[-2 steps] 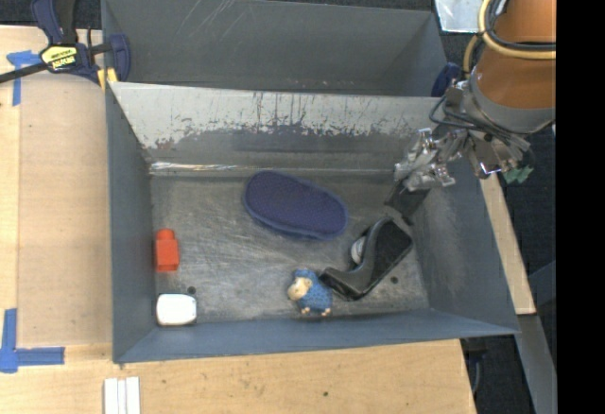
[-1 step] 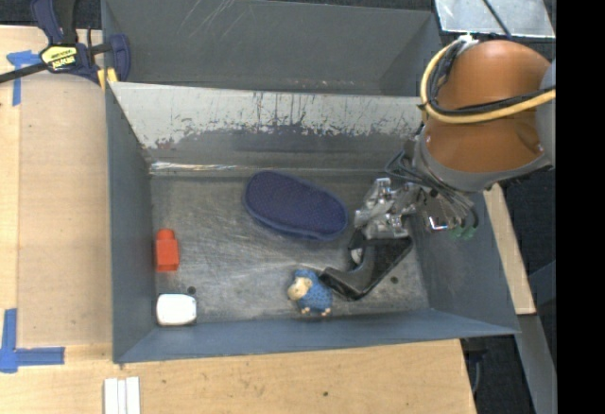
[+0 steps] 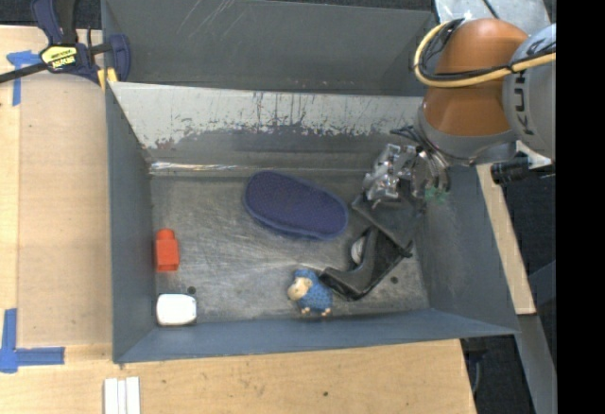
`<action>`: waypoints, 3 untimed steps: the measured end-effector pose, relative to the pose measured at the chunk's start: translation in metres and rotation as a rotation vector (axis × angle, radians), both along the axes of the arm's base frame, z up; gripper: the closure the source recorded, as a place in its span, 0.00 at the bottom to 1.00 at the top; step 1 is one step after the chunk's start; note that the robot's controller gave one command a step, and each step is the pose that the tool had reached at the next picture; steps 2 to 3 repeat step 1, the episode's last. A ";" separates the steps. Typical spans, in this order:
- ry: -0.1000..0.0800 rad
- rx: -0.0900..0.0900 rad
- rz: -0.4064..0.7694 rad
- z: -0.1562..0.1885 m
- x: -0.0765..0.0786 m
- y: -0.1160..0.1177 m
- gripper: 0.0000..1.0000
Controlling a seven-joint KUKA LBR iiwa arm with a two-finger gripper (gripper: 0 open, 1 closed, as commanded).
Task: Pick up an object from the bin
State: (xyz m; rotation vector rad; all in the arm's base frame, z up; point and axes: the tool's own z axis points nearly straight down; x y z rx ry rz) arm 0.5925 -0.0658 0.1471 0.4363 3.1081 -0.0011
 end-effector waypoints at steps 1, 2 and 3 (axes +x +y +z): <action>-0.006 -0.003 0.491 0.127 -0.031 -0.011 1.00; -0.006 -0.003 0.491 0.127 -0.031 -0.011 1.00; -0.006 -0.003 0.491 0.127 -0.031 -0.011 1.00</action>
Offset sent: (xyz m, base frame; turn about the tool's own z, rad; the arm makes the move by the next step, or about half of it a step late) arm -0.0328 -0.0106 0.1247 -0.4921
